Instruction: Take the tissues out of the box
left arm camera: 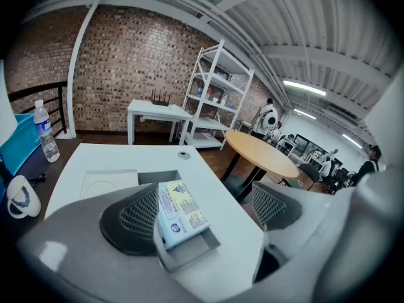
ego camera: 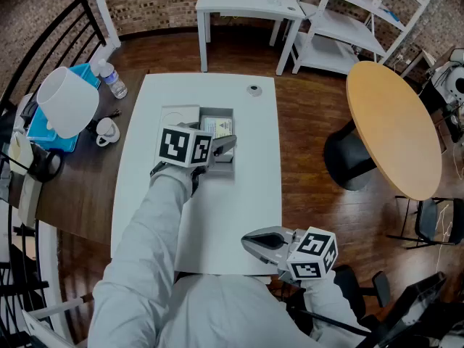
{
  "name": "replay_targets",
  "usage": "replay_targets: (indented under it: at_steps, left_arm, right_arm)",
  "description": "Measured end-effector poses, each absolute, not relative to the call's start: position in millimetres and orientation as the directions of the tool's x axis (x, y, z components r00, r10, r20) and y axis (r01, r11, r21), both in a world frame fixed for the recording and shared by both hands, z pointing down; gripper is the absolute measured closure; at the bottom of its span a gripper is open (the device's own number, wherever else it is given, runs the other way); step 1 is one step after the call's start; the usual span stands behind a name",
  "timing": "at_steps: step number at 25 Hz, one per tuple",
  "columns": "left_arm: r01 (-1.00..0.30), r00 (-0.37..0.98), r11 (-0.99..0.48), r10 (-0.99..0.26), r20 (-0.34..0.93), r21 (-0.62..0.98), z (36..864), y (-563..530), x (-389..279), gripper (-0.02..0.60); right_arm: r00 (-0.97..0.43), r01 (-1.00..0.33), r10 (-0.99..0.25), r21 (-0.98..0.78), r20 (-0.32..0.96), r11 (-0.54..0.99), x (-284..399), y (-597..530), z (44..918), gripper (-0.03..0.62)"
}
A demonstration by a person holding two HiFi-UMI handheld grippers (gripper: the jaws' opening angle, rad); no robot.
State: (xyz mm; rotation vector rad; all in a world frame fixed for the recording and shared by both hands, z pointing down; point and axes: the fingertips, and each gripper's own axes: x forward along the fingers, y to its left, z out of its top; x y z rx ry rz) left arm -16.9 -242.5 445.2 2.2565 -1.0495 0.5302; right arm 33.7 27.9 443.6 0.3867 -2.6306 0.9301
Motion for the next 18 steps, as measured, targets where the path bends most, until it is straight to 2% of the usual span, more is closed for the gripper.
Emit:
replay_targets:
  at_steps: [9,18]
  left_arm:
    - [-0.889,0.39,-0.401,-0.414,0.822,0.221,533,-286,-15,0.104]
    - [-0.919,0.299,-0.354,-0.335,0.893,0.175,578,-294,-19,0.098]
  right_arm:
    - [-0.904,-0.391,-0.189,-0.563,0.384,0.728,53,24,446,0.591]
    - [-0.898,-0.398,-0.184,-0.556,0.401,0.73,55,29,453,0.591]
